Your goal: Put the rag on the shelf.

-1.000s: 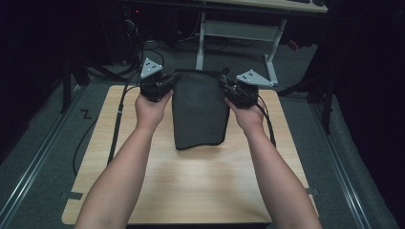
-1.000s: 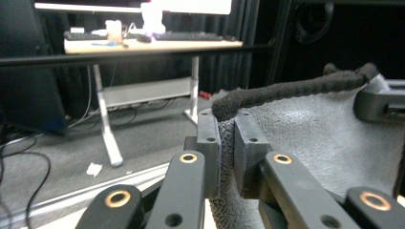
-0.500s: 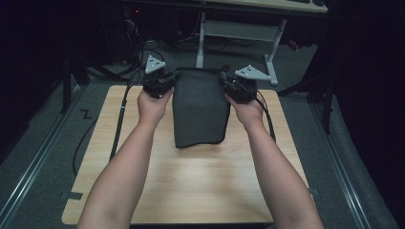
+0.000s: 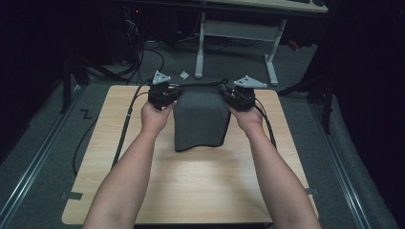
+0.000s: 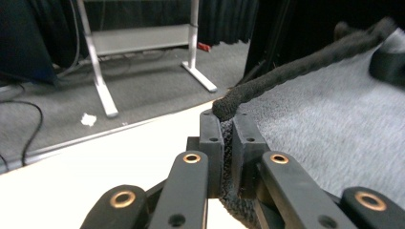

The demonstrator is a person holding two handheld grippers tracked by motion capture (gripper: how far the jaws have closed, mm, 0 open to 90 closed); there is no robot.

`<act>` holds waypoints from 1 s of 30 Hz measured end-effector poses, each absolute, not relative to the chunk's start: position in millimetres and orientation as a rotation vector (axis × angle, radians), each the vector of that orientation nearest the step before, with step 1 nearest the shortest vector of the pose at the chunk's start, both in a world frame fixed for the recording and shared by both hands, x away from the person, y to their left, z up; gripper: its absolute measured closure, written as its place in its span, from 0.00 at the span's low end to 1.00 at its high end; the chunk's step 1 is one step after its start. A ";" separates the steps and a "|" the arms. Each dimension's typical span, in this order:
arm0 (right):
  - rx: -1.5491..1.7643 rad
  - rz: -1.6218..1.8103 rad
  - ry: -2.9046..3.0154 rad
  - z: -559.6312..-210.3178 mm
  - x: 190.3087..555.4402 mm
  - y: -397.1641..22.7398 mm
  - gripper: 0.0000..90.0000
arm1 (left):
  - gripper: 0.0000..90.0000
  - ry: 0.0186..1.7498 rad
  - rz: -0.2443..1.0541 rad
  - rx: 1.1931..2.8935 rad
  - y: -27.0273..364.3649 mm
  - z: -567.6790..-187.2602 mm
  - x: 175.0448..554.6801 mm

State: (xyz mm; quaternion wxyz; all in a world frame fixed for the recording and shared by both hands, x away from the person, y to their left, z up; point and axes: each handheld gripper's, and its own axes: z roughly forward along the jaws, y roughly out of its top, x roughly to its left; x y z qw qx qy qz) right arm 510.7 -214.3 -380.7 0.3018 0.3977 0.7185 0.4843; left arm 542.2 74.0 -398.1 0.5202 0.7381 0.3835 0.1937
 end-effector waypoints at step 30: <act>1.180 1.363 2.011 -415.8 513.5 -231.3 0.86 | 0.94 0.961 0.313 1.795 75.8 -444.4 535.1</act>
